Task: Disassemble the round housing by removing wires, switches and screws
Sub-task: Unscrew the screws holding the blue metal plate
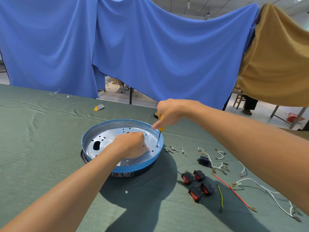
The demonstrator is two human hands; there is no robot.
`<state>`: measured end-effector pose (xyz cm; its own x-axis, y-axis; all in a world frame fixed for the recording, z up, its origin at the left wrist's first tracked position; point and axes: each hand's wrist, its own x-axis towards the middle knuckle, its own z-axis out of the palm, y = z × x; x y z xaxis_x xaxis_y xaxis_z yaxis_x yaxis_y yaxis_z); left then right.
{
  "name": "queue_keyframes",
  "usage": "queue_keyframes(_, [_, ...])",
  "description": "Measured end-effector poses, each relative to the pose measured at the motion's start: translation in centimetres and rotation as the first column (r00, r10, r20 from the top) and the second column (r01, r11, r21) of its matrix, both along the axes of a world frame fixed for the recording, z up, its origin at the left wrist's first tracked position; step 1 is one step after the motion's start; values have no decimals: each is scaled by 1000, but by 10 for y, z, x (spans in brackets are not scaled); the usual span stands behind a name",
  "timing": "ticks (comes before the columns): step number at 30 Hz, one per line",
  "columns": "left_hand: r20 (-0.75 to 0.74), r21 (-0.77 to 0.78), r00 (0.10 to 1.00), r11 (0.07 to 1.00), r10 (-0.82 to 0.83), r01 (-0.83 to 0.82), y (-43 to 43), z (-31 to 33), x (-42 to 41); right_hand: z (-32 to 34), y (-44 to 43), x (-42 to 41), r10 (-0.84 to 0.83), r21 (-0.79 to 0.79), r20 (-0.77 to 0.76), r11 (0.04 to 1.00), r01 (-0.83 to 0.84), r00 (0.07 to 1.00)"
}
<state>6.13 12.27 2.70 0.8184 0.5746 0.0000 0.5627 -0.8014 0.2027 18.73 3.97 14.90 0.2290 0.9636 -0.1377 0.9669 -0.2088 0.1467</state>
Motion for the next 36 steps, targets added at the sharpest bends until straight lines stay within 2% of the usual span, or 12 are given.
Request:
queue_keyframes(4, [11, -22, 1000, 1000, 3, -2, 0, -1, 0, -2, 2, 0, -63, -16, -13, 998, 63, 998])
queue_keyframes(10, [7, -26, 1000, 1000, 1, 0, 0, 1, -1, 2, -4, -1, 34, 45, 24, 998, -35, 999])
queue_keyframes(17, [3, -11, 1000, 1000, -3, 3, 1, 0, -1, 6, 0, -2, 95, -26, -88, 995, -98, 992])
queue_keyframes(23, [7, -36, 1000, 999, -3, 4, 0, 2, -2, 2, 5, -4, -76, -50, -27, 996, 75, 997])
queue_keyframes(29, [9, -35, 1000, 999, -2, 2, 0, 2, -2, 3, 3, -7, 26, -4, 73, 1000, -26, 997])
queue_keyframes(33, [3, -27, 1000, 1000, -1, 1, 0, 2, -2, 9, 0, -6, 65, -36, -48, 997, -66, 997])
queue_keyframes(36, [2, -35, 1000, 999, -3, 3, -1, 3, -3, 4, 2, -5, 43, -59, -61, 997, -47, 997])
